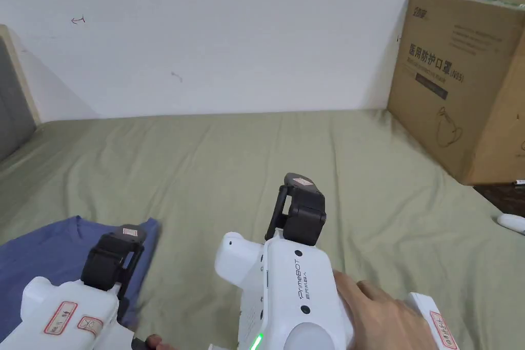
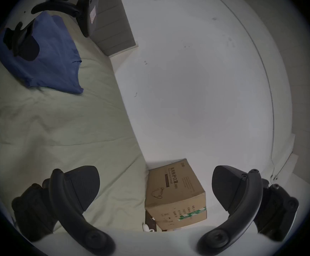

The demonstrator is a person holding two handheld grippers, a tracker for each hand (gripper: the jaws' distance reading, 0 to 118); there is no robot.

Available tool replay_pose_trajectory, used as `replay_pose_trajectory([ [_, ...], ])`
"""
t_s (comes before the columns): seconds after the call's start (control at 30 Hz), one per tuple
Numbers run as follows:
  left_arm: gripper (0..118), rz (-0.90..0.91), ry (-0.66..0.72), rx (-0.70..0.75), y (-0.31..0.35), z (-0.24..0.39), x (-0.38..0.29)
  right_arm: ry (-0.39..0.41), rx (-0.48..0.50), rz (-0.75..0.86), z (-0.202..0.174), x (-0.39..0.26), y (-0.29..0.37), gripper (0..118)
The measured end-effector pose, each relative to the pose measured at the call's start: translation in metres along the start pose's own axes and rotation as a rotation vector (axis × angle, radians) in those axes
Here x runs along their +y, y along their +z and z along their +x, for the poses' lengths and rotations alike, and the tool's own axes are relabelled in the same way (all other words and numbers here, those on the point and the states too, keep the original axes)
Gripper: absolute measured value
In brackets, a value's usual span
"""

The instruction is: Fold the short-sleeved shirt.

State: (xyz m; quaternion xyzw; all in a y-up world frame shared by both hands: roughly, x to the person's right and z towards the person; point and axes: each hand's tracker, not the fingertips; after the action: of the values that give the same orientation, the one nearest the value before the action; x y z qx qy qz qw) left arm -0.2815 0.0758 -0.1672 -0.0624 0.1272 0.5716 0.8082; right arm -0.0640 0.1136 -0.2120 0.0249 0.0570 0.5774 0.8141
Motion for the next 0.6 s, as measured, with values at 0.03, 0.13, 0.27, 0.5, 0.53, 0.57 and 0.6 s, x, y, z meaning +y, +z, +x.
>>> replay_pose_trajectory([
  [0.03,114,0.017,-0.117,-0.023,0.002,0.019,0.001,-0.059,-0.025,-0.008,0.005,0.000,-0.003,118],
  [0.13,114,0.042,-0.622,-0.052,0.006,0.088,-0.005,-0.449,0.025,-0.083,0.042,-0.003,-0.011,118],
  [0.27,117,0.204,-1.187,-0.082,0.026,0.149,-0.044,-1.216,0.078,-0.120,0.096,-0.043,-0.016,118],
  [0.5,117,-0.019,-1.248,-0.004,0.011,0.118,-0.073,-1.519,0.060,-0.388,0.075,-0.115,-0.032,118],
  [0.53,117,-0.020,-1.206,-0.014,0.011,0.116,-0.071,-1.472,0.046,-0.351,0.074,-0.112,-0.029,118],
  [0.57,117,0.005,-1.191,0.002,0.012,0.116,-0.068,-1.408,0.020,-0.316,0.076,-0.108,-0.024,118],
  [0.6,117,0.052,-1.212,0.009,0.013,0.118,-0.062,-1.354,-0.004,-0.280,0.080,-0.102,-0.020,118],
])
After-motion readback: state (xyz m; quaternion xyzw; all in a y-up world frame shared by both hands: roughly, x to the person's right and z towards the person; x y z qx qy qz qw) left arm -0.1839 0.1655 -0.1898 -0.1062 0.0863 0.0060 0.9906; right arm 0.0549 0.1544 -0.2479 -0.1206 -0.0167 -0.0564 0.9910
